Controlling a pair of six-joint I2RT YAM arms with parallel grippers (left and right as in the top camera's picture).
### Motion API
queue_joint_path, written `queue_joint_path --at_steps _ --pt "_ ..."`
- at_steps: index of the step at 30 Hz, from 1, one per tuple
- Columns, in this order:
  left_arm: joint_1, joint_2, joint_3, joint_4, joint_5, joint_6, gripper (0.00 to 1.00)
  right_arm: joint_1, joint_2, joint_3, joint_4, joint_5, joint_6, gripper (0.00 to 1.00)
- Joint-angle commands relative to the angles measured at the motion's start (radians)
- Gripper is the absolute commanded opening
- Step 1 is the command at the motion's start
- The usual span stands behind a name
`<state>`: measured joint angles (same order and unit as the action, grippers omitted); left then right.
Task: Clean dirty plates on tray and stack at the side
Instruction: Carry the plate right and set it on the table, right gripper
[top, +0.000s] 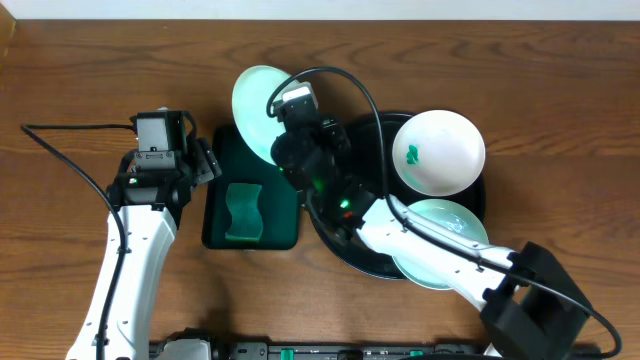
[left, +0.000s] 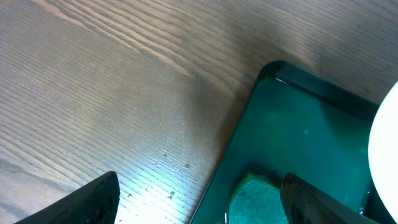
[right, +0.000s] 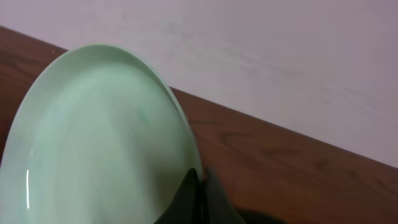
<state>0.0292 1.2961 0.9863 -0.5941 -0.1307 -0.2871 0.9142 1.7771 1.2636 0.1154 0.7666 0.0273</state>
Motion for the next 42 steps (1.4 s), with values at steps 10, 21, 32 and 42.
queue_joint_path --at_steps 10,21,32,42 --pt "0.003 -0.003 0.013 0.001 -0.012 0.006 0.83 -0.26 -0.25 0.018 -0.251 -0.37 0.333 0.01" --pt "0.003 -0.003 0.013 0.001 -0.012 0.006 0.83 -0.724 -0.351 0.017 -0.608 -0.577 0.414 0.01" --pt "0.003 -0.003 0.013 0.001 -0.012 0.006 0.83 -1.244 -0.35 0.017 -0.855 -0.629 0.479 0.02" --pt "0.003 -0.003 0.013 0.001 -0.012 0.006 0.83 -1.424 -0.35 -0.158 -0.888 -0.614 0.607 0.02"
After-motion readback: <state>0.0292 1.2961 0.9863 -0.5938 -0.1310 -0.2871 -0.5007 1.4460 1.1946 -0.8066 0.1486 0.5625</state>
